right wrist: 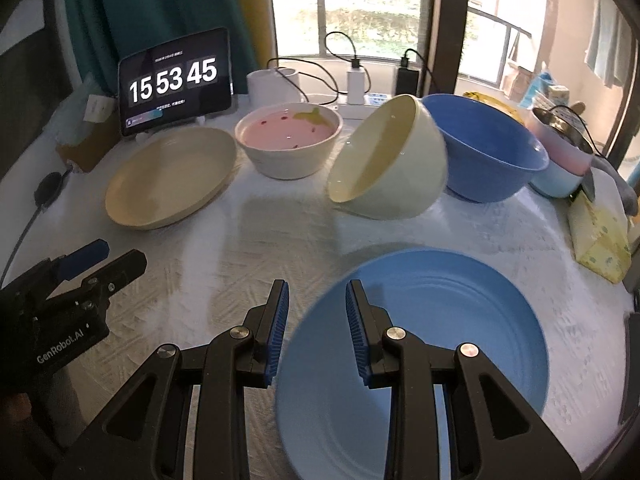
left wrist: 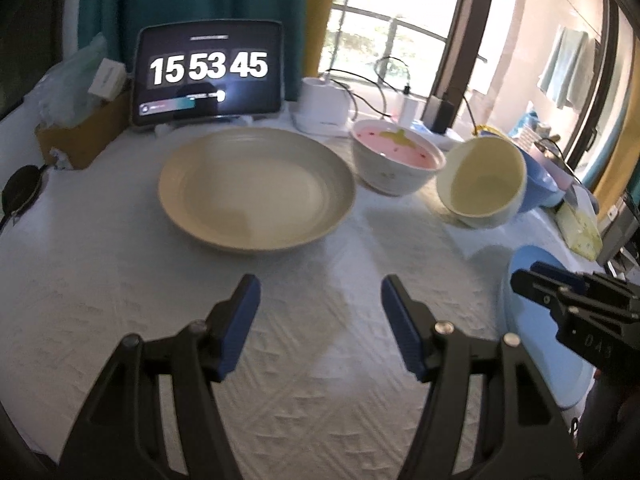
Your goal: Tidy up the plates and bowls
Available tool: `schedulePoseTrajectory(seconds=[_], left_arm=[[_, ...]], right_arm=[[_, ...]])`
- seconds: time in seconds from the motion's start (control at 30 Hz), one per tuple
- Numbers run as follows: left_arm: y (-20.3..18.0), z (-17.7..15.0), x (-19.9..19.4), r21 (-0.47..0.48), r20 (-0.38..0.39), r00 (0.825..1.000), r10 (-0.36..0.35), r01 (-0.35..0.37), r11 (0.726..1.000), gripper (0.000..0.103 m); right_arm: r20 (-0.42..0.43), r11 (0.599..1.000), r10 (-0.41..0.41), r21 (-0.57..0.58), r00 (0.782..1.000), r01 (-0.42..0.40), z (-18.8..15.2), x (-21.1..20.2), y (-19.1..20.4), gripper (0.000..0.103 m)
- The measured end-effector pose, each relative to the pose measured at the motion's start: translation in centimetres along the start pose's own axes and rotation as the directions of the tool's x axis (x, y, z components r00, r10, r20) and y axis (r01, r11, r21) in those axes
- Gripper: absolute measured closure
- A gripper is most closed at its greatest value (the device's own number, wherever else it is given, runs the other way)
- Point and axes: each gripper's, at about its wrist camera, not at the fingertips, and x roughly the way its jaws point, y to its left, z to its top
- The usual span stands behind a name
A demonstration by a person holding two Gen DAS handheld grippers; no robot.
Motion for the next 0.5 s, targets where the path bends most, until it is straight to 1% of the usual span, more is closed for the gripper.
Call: schedulePoseTrajectory(seconds=[0.5], left_arm=[[5.1,1.2,0.6,-0.058,0.024,0.996,0.083,-0.082,0.995,0.038]], right_arm=[[-0.027,0.997,0.035,-0.063,0.999,-0.036,2.2,2.7,4.1,0.072]])
